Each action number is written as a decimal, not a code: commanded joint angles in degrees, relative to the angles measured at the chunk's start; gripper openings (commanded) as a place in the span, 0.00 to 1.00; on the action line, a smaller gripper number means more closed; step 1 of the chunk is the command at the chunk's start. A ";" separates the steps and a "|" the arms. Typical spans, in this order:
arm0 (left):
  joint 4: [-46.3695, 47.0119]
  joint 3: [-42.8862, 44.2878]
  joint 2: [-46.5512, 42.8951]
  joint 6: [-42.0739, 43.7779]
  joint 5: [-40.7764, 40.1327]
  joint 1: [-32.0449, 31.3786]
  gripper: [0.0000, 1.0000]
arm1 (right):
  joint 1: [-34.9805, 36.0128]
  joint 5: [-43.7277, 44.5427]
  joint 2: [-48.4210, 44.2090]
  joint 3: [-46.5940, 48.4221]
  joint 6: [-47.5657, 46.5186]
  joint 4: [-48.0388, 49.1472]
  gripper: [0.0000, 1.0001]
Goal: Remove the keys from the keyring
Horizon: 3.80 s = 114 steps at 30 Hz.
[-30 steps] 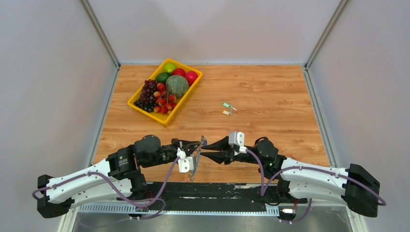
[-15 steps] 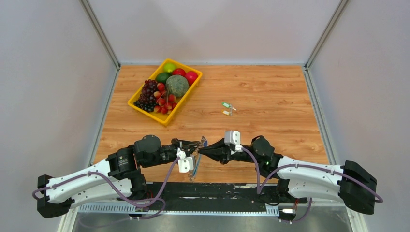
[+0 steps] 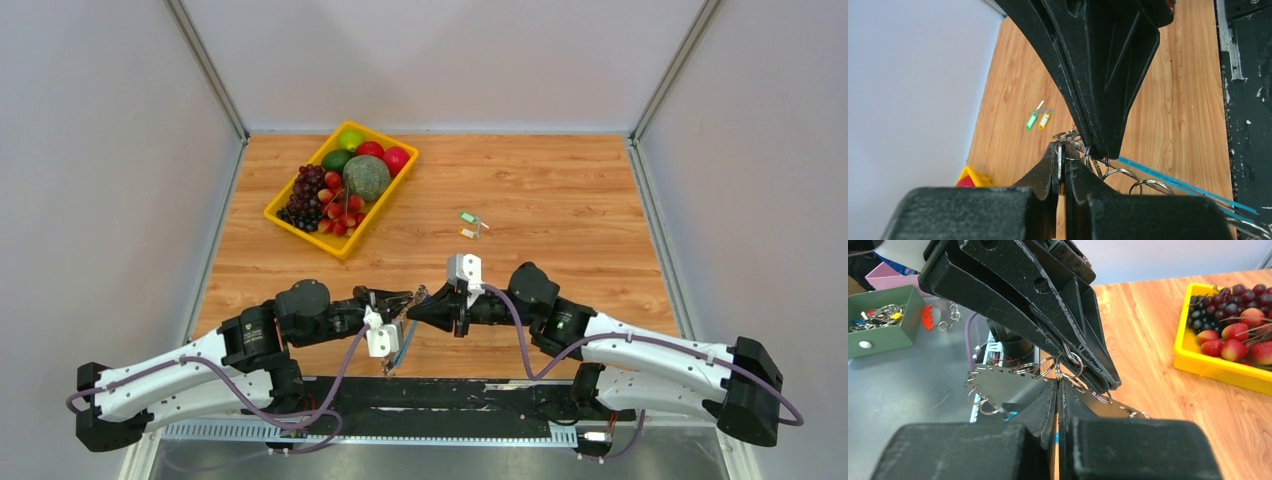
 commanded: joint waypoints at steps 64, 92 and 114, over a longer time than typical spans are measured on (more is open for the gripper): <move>2.64 0.86 0.44 0.63 1.19 0.00 0.00 | 0.69 4.89 -7.16 -11.60 -5.99 18.12 0.30; 2.65 0.84 0.40 0.65 1.36 0.00 0.00 | 1.84 2.55 -0.82 -7.82 -6.25 18.91 0.00; 2.64 0.76 1.09 0.91 1.70 0.00 0.00 | 1.77 -8.88 10.15 23.76 7.29 -29.93 0.00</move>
